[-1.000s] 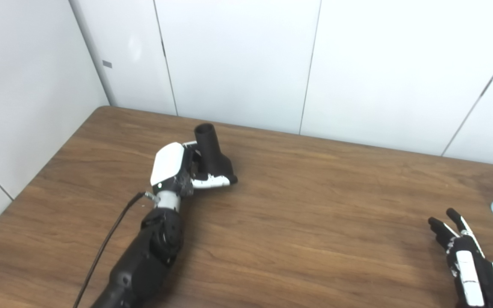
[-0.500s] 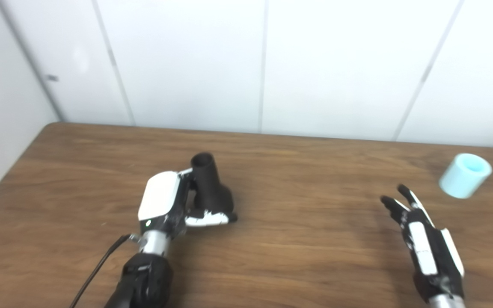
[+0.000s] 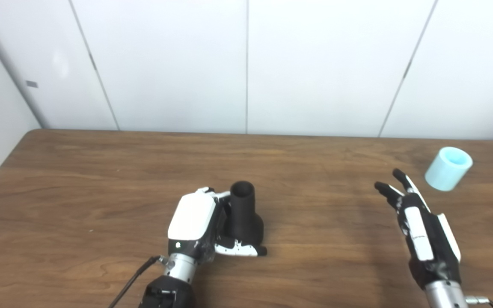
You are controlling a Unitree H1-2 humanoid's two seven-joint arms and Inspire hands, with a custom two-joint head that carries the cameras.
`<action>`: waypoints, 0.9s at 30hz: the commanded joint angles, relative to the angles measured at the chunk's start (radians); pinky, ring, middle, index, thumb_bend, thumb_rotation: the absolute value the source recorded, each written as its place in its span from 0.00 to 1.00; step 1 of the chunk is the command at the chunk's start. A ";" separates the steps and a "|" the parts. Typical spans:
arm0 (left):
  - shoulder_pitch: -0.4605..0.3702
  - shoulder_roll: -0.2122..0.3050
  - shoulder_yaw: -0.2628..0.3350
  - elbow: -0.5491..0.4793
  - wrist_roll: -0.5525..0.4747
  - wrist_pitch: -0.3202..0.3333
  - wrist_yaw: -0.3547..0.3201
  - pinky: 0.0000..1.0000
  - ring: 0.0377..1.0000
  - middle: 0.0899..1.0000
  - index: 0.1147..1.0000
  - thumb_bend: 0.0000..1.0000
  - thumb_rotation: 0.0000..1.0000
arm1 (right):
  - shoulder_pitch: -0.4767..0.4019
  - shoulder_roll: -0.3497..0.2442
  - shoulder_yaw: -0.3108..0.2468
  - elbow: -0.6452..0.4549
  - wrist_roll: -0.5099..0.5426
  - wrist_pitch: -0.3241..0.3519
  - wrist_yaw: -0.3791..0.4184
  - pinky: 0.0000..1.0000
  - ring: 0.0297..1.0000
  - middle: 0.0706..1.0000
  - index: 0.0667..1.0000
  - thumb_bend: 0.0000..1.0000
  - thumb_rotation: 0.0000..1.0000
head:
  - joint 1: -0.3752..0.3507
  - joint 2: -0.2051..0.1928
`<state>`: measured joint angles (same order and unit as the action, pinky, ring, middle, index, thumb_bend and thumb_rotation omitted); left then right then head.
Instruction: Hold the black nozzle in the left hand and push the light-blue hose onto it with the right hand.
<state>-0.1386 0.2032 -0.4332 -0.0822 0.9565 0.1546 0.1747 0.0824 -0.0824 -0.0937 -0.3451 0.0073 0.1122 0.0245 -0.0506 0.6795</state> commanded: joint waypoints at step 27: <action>0.048 -0.030 -0.079 0.030 0.138 -0.068 0.021 0.82 0.60 0.42 0.43 0.53 0.00 | -0.139 -0.090 -0.107 -0.148 0.022 0.094 -0.032 0.88 0.89 0.82 0.90 0.53 0.87 | -0.087 0.041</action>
<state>-0.1123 0.1605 -0.5074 -0.0541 1.0786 0.0931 0.2115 -0.0160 -0.1489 -0.1909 -0.4515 0.0410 0.2284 -0.0048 -0.1335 0.7194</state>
